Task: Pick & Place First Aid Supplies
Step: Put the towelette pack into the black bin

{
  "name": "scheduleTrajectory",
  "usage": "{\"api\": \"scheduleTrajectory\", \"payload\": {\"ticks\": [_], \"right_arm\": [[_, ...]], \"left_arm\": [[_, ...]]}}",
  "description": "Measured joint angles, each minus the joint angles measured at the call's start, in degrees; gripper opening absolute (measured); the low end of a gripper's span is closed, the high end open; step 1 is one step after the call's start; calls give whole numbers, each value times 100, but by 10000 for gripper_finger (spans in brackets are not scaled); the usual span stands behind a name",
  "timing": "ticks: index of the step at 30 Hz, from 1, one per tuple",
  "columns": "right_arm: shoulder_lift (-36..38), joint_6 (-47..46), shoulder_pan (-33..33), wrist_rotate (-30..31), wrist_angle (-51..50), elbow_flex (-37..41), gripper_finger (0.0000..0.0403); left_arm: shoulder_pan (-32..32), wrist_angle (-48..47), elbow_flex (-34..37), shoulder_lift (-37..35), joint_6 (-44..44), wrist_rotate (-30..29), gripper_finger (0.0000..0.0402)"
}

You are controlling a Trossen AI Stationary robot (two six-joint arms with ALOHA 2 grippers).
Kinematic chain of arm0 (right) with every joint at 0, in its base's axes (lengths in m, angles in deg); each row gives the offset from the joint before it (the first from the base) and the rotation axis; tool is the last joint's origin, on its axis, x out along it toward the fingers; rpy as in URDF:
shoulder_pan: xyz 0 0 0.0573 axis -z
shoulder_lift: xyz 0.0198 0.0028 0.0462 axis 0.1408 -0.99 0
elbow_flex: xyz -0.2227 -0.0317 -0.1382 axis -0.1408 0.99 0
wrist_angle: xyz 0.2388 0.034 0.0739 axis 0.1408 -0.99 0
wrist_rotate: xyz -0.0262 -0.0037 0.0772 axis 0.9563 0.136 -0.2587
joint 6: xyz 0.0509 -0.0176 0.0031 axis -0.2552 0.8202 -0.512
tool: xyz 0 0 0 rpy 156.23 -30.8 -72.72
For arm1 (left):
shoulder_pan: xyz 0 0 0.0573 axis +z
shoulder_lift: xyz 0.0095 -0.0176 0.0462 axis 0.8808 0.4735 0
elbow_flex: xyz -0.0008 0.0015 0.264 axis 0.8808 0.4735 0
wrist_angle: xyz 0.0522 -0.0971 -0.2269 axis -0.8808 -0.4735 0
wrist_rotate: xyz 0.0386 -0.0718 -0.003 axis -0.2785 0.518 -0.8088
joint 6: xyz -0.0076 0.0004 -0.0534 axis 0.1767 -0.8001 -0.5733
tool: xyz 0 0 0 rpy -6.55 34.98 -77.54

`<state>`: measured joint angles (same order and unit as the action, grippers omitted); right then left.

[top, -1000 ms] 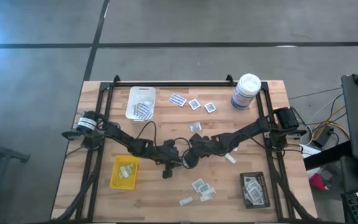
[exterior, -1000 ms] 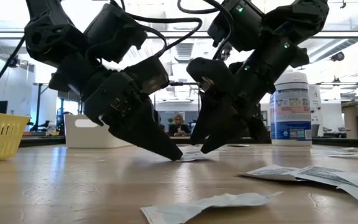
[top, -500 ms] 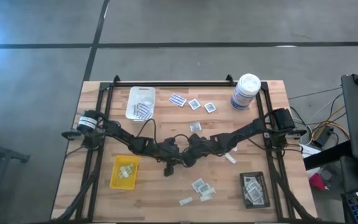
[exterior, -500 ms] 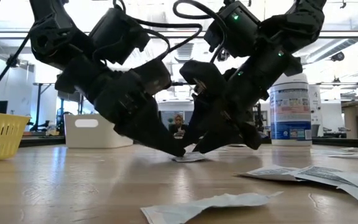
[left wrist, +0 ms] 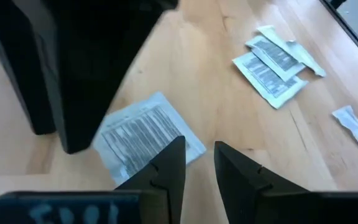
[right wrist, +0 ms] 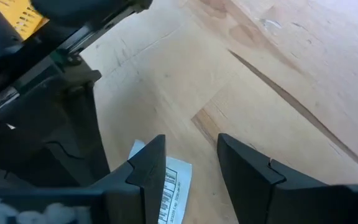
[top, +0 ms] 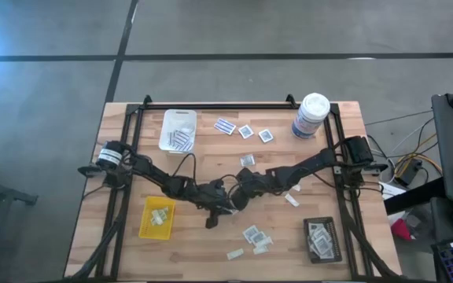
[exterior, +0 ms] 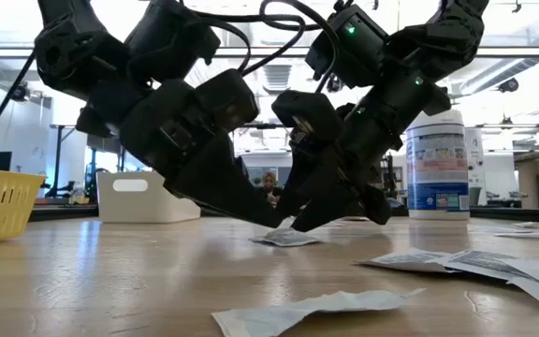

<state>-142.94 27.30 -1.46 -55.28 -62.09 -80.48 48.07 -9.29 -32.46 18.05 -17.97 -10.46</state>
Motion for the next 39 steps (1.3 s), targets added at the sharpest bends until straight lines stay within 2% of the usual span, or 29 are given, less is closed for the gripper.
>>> {"api": "scheduleTrajectory", "payload": {"ticks": [7,12,25,29,34,39], "right_arm": [[6,116,-18,-207,4,4,148],[11,343,-18,-605,-47,4,148],[288,1110,28,-823,-632,10,148],[454,1240,118,-882,-1087,15,146],[450,1287,77,-821,-1224,16,133],[448,1301,32,-264,-1018,35,122]], "left_arm": [[-20,402,-42,519,-174,-23,96],[-9,590,-78,871,-458,-38,96],[20,393,-70,822,-611,55,96],[22,347,-68,826,-624,67,96],[56,348,-63,828,-621,114,96],[96,348,-68,831,-585,124,96]]}}
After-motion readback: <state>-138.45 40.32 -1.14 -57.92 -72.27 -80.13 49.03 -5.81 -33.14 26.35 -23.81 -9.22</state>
